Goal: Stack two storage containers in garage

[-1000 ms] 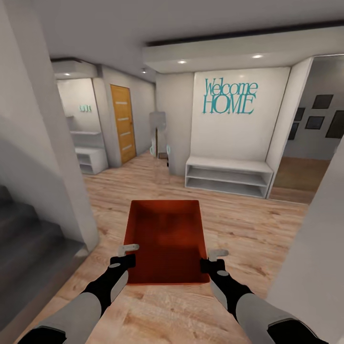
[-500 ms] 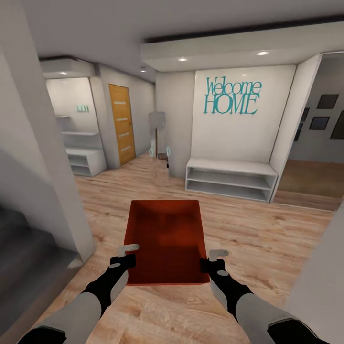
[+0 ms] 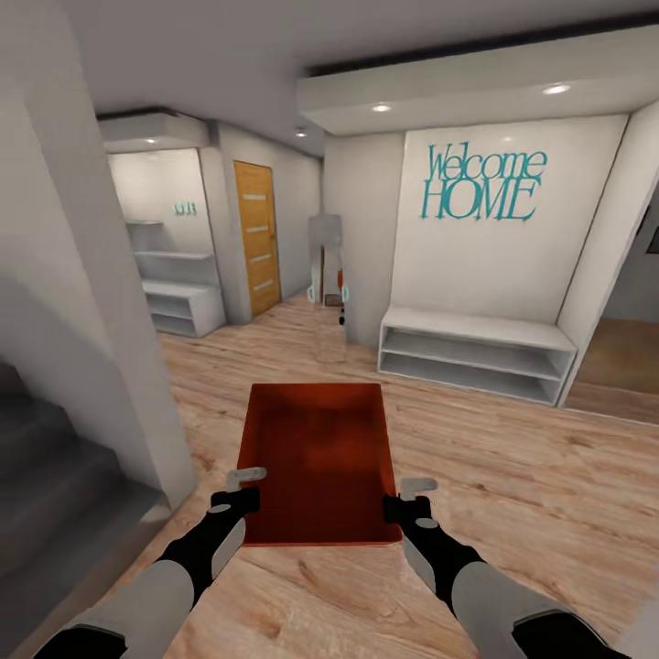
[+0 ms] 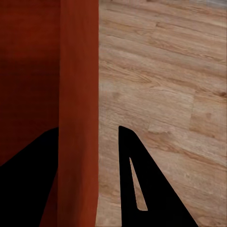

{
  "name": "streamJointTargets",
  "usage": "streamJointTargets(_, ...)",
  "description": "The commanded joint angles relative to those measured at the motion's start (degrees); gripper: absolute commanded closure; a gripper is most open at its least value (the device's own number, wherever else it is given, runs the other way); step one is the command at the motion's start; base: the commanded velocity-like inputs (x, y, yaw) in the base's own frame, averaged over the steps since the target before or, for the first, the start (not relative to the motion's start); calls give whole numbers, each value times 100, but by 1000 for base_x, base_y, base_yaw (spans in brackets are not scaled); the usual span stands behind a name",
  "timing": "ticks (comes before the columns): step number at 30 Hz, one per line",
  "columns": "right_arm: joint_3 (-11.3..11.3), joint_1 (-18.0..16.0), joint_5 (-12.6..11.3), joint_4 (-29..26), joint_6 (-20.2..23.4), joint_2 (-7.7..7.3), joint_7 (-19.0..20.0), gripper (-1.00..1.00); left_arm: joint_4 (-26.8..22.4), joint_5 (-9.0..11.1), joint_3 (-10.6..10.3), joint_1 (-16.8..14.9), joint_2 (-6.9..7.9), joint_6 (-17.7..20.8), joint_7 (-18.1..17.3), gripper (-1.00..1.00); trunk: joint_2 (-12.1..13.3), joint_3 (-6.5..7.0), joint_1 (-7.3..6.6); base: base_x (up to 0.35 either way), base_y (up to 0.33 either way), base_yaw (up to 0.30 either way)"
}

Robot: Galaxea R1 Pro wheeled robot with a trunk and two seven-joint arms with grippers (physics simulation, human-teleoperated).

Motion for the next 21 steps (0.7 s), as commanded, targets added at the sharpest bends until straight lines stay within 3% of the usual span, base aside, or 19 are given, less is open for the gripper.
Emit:
streamJointTargets(1, 19, -3, -62, -3, -14, -2, -26, 100, -19, -46, 313, -7, 275, 37, 121, 100, -12, -11, 7, 323, 0, 267)
streamJointTargets(7, 19, -3, -62, -3, -14, -2, -26, 100, -24, -43, 313, -7, 266, 37, 121, 100, -12, -11, 7, 323, 0, 145)
streamJointTargets(21, 19, -3, -53, -8, -14, -2, -26, 100, -24, -47, 313, -7, 270, 37, 121, 100, -12, -11, 7, 323, 0, 5)
